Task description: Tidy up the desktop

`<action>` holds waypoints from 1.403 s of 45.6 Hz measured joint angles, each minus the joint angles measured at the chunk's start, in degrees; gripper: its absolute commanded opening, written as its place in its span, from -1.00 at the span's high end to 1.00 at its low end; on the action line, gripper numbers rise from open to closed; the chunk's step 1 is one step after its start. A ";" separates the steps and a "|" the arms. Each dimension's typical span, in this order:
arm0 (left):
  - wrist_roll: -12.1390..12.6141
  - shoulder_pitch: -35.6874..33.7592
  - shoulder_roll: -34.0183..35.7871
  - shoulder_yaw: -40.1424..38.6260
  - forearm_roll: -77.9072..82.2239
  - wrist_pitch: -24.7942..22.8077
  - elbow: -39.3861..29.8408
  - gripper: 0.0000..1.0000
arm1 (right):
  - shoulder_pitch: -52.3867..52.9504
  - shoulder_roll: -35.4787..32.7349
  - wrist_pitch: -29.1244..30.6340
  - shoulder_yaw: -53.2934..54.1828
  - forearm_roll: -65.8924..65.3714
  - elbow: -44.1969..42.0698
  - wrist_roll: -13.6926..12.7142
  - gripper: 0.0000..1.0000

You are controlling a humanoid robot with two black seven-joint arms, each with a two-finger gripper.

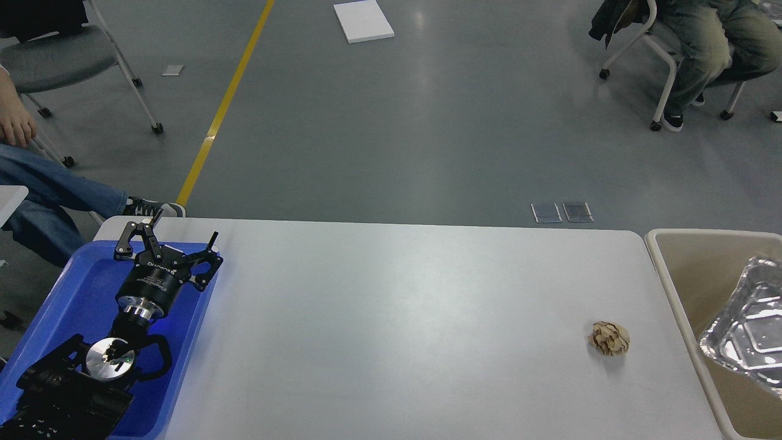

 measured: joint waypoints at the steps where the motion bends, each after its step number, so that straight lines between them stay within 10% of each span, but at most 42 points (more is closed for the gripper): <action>1: 0.00 0.00 0.00 0.00 0.00 0.00 0.00 -1.00 | -0.01 -0.01 -0.31 0.02 0.00 -0.02 0.00 -0.88; 27: 0.04 -0.02 0.00 0.07 0.08 0.00 -0.01 -1.00 | 10.69 -5.06 -4.02 0.46 -1.06 6.74 -0.05 -0.98; 48: 0.10 0.00 0.00 0.08 0.08 0.00 -0.01 -1.00 | 36.99 -12.85 4.47 -4.96 -14.86 18.44 -0.05 -0.98; 64: 0.08 0.01 0.00 0.07 0.08 0.00 -0.01 -1.00 | 56.06 -6.43 10.76 -17.19 -18.21 20.65 -0.04 -0.98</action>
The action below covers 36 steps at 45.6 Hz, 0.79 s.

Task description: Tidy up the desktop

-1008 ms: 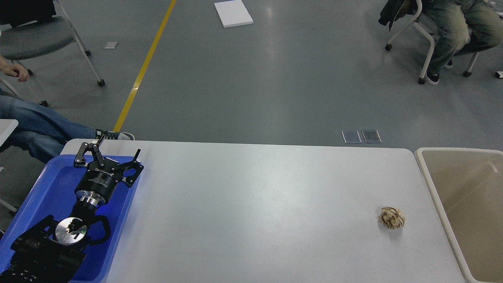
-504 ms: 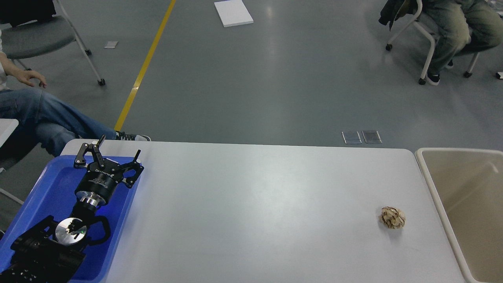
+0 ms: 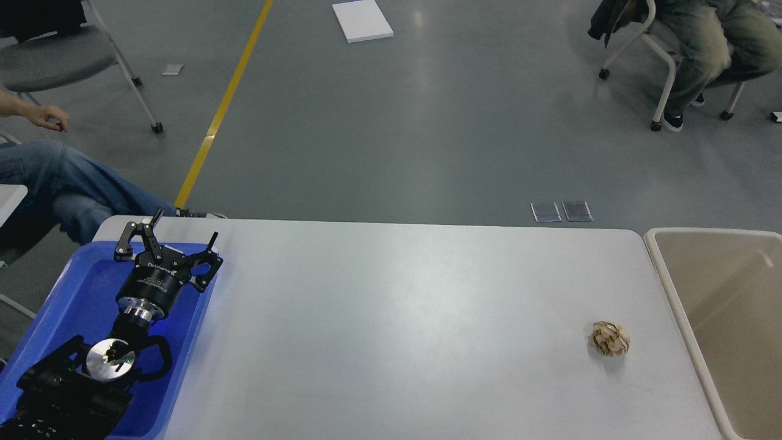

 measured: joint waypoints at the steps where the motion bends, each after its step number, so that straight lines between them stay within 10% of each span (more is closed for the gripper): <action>1: 0.00 0.00 0.00 0.00 0.00 0.00 0.00 -1.00 | 1.51 1.06 0.42 -0.99 -0.10 0.22 0.01 -0.99; 36: 0.01 -0.01 0.00 -0.05 -0.07 0.00 0.02 -1.00 | 22.77 24.57 10.87 -7.24 -0.31 16.32 0.00 -1.00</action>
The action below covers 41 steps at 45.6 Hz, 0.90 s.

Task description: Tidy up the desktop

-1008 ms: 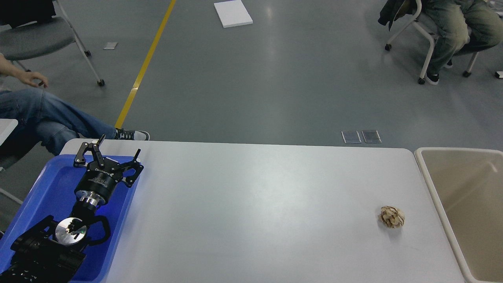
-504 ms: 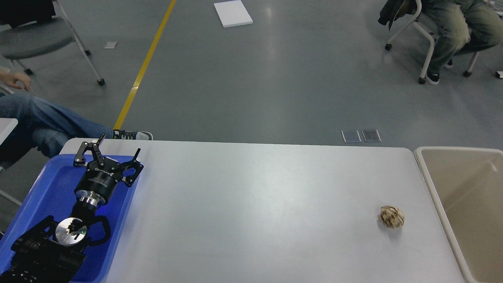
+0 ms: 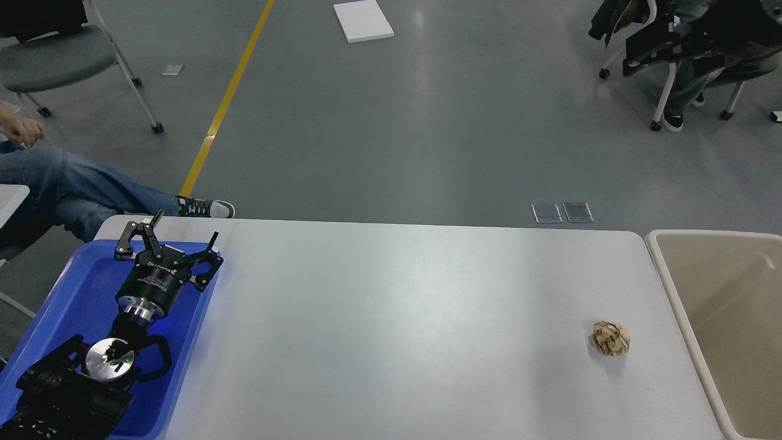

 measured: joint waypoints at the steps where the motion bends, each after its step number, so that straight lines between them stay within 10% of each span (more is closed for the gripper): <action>1: 0.00 0.00 0.00 0.00 0.00 0.00 0.00 -1.00 | 0.02 0.35 0.08 -0.08 -0.02 0.17 0.00 -1.00; 41: -0.08 0.00 0.00 -0.02 -0.03 0.00 0.00 -1.00 | -7.43 2.09 7.25 -1.18 0.67 5.47 -1.05 -1.00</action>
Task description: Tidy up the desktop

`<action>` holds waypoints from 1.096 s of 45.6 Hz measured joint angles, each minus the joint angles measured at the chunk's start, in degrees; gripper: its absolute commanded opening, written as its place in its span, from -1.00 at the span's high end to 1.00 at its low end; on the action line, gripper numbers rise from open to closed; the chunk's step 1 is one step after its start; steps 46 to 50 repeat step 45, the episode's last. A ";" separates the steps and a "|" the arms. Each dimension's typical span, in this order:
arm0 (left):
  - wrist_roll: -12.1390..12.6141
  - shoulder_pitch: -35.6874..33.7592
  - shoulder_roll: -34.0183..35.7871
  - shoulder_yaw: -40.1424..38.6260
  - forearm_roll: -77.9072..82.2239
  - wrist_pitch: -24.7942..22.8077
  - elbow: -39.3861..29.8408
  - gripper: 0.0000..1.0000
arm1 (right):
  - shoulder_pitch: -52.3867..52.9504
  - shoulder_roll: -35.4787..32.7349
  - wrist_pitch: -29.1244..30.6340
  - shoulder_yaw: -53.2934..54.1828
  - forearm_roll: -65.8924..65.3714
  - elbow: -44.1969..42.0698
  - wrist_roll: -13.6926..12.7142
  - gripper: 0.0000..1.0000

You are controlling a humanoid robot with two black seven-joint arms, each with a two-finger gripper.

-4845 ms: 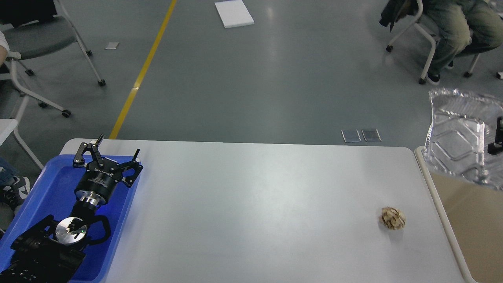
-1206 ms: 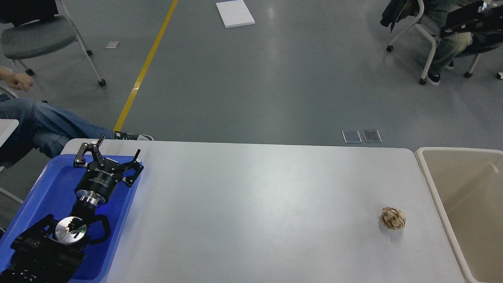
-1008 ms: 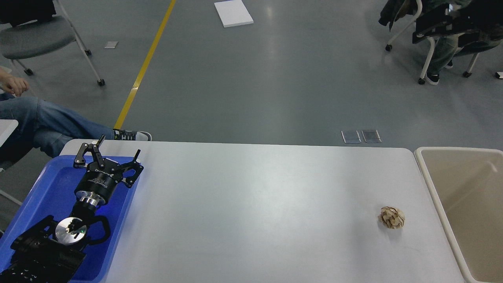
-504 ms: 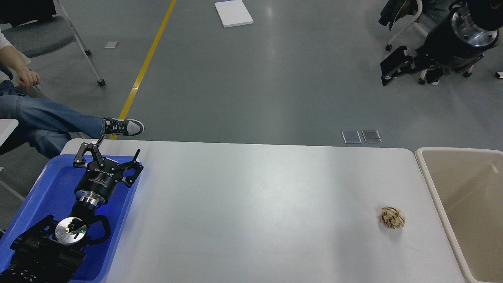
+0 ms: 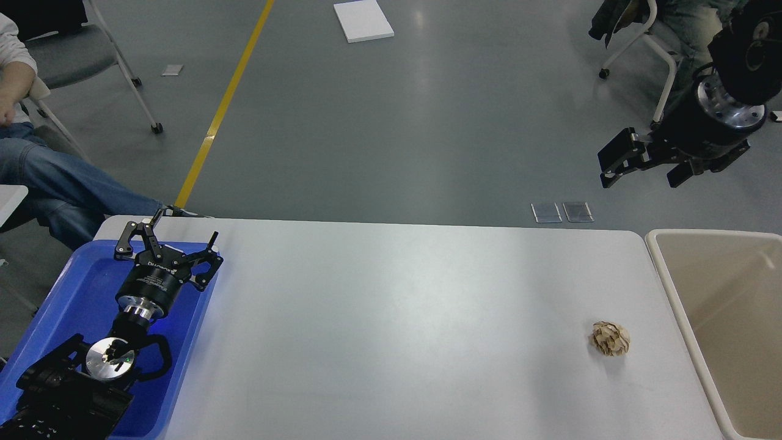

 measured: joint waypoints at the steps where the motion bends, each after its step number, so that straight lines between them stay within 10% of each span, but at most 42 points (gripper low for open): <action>1: 0.00 0.00 0.00 0.00 0.00 0.00 0.00 -1.00 | -0.12 -0.02 0.03 0.00 0.00 0.02 -0.02 -1.00; 50: -0.01 0.00 0.00 0.02 0.00 0.00 0.02 -1.00 | -0.64 -1.35 0.20 -1.75 -0.93 7.14 -0.63 -1.00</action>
